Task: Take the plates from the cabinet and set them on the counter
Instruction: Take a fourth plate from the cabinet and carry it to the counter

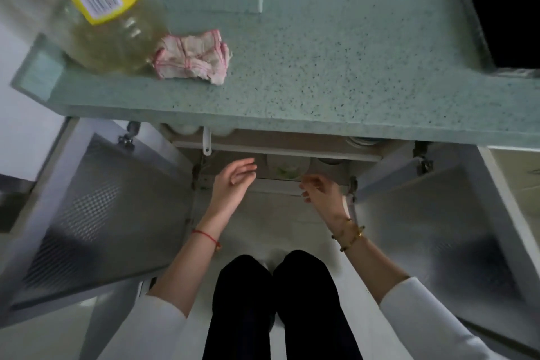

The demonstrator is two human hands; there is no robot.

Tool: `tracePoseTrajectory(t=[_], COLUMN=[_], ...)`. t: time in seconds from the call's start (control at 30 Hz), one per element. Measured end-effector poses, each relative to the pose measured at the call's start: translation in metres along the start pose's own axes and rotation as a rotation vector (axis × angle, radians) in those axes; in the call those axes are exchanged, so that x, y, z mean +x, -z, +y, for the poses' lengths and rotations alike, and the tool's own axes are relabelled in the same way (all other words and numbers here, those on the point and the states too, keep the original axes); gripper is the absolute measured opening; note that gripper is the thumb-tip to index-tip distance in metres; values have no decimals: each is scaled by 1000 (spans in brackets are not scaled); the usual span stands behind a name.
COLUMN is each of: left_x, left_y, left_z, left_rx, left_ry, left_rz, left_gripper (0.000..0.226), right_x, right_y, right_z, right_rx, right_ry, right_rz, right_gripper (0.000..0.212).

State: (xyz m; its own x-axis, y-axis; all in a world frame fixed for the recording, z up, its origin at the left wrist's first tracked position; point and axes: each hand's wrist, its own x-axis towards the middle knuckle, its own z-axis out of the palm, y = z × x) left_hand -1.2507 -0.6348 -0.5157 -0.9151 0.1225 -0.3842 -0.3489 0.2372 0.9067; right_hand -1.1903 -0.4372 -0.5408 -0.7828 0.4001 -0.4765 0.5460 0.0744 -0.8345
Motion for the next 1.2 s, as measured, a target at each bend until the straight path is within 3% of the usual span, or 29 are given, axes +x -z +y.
tracePoseTrajectory(t=[0.33,0.47,0.6,0.8,1.03,1.1,1.2], left_x=[190,255,302,354,378,381,383], left_y=[-50,-79,-95,-109,-125,-130,-135], left_z=[-205,-265,-312,-354,-363,-364,-362], left_rx=[98,113,152,256,215,276,451], left_ry=[39,68,83,77,34,-9,-54], left_rz=[-56,-65,-15,-3,-14,-63,-107], left_gripper=[32,37,45,57,71,61,67], right_x=[197,271,326,378,411,417,424], right_y=[-52,-72,-83,-84,-93,-94,-96], right_z=[194,248,282,314,327,325,325], right_rx=[-300,-379,-368,-508,-412,-413,-431], right_ry=[57,65,75,96,89,95,101], right_rz=[9,63,119,211,302,308,313], right_gripper=[3,25,34,37,30,29,24])
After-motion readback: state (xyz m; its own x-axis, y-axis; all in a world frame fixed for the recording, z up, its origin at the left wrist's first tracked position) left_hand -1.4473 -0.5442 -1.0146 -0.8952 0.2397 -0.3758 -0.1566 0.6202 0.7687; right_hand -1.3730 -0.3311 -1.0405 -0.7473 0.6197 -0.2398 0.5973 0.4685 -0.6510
